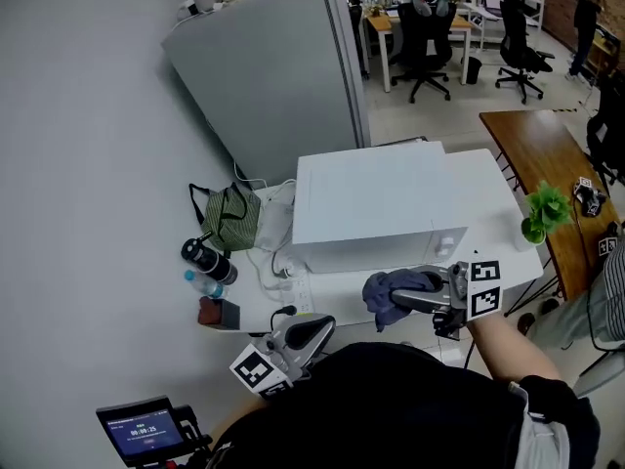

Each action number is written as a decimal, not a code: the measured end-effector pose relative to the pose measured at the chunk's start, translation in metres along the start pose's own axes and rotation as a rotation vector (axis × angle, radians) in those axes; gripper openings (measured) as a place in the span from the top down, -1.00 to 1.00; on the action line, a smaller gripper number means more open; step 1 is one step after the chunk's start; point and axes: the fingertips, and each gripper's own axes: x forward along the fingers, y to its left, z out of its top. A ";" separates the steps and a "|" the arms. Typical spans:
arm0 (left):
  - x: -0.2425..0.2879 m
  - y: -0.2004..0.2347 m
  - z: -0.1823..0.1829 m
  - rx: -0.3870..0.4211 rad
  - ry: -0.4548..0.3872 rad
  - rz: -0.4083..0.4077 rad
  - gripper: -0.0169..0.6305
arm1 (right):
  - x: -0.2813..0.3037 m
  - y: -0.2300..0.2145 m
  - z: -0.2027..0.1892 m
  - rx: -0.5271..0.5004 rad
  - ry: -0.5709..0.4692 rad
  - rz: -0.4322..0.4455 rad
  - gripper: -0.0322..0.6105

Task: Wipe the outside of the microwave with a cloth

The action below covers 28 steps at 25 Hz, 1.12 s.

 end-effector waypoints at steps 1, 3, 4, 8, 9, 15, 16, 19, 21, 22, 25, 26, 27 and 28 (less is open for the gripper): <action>-0.017 -0.007 -0.004 -0.003 0.000 -0.017 0.94 | 0.010 0.013 -0.010 0.000 -0.008 -0.010 0.65; -0.052 -0.020 -0.011 -0.007 0.002 -0.051 0.94 | 0.029 0.039 -0.028 0.017 -0.052 -0.039 0.65; -0.066 -0.025 -0.009 -0.013 -0.006 -0.066 0.94 | 0.039 0.051 -0.036 0.033 -0.081 -0.055 0.65; -0.101 -0.045 0.004 -0.055 -0.053 -0.122 0.94 | 0.064 0.084 -0.057 0.058 -0.116 -0.143 0.65; -0.106 -0.051 0.006 -0.053 -0.060 -0.134 0.94 | 0.064 0.089 -0.060 0.056 -0.112 -0.164 0.65; -0.111 -0.076 0.015 -0.030 -0.108 -0.137 0.94 | 0.035 0.106 -0.061 0.048 -0.153 -0.246 0.65; -0.105 -0.082 0.017 -0.028 -0.116 -0.137 0.94 | 0.027 0.108 -0.062 0.045 -0.148 -0.262 0.65; -0.082 -0.112 0.012 -0.041 -0.126 -0.151 0.94 | -0.006 0.115 -0.068 0.043 -0.125 -0.305 0.65; -0.065 -0.136 0.003 -0.058 -0.114 -0.172 0.94 | -0.031 0.123 -0.071 0.036 -0.119 -0.322 0.65; -0.058 -0.143 -0.001 -0.066 -0.109 -0.178 0.94 | -0.043 0.124 -0.072 0.035 -0.118 -0.331 0.65; -0.049 -0.147 -0.003 -0.070 -0.115 -0.164 0.94 | -0.062 0.122 -0.077 0.032 -0.102 -0.361 0.65; -0.047 -0.147 -0.003 -0.066 -0.115 -0.161 0.94 | -0.066 0.121 -0.078 0.027 -0.094 -0.369 0.65; -0.044 -0.150 -0.003 -0.064 -0.113 -0.162 0.94 | -0.070 0.121 -0.079 0.022 -0.091 -0.375 0.65; -0.041 -0.154 -0.005 -0.062 -0.108 -0.164 0.94 | -0.075 0.121 -0.080 0.020 -0.093 -0.379 0.65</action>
